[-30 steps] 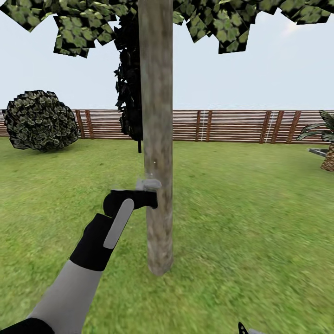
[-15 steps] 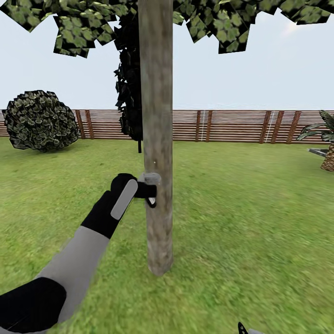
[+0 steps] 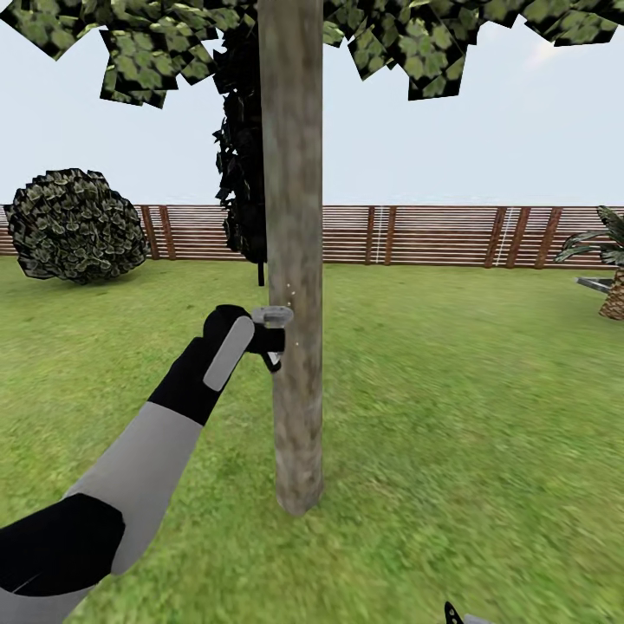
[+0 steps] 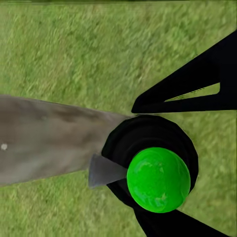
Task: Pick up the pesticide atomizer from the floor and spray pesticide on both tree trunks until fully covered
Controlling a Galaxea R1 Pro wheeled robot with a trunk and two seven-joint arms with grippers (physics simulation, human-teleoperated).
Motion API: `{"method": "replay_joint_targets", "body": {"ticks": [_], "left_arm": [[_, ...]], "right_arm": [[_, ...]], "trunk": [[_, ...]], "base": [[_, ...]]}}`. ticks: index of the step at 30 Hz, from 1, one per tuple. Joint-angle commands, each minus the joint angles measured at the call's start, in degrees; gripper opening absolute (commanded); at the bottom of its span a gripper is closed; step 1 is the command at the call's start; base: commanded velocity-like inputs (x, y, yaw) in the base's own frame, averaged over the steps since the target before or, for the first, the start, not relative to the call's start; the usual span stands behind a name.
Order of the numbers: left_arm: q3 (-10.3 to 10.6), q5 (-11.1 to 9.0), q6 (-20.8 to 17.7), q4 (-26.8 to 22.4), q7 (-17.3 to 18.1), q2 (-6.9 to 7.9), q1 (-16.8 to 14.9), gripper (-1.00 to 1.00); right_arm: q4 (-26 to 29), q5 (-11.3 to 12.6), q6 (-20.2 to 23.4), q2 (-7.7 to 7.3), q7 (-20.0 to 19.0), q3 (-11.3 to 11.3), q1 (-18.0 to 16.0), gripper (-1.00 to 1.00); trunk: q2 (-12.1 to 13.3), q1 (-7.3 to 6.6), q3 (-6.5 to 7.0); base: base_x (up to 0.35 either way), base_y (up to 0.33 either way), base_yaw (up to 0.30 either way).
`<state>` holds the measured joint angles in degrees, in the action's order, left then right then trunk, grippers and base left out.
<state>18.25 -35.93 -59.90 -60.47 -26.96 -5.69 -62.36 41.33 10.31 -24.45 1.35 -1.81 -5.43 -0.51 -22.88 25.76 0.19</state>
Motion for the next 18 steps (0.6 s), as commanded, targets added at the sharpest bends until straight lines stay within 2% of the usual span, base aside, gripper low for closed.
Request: {"method": "replay_joint_targets", "body": {"ticks": [1,7,13,18], "left_arm": [[0.12,-0.53,-0.1,-0.34,-0.58,0.01,0.03,-1.0],[0.22,-0.51,-0.1,-0.94,-0.55,-0.02,1.88,-1.0],[0.5,-0.51,-0.1,0.07,-0.4,0.03,8.2,-1.0],[0.61,-0.55,-0.1,-0.01,-0.36,0.06,12.26,-1.0]], "right_arm": [[-0.03,0.32,-0.16,0.04,-0.19,-0.11,-0.01,-1.0],[-0.03,0.29,-0.16,0.05,-0.21,-0.11,-0.01,-1.0],[-0.03,0.22,-0.16,0.04,-0.15,-0.14,-0.01,-1.0],[-0.03,0.23,-0.16,-0.02,-0.13,-0.26,-0.01,-1.0]], "trunk": [[-0.04,0.02,-0.03],[-0.04,0.02,-0.03],[-0.04,0.02,-0.03],[-0.04,0.02,-0.03]], "base": [[0.0,0.0,0.0],[0.0,0.0,0.0],[0.0,0.0,0.0],[0.0,0.0,0.0]]}}
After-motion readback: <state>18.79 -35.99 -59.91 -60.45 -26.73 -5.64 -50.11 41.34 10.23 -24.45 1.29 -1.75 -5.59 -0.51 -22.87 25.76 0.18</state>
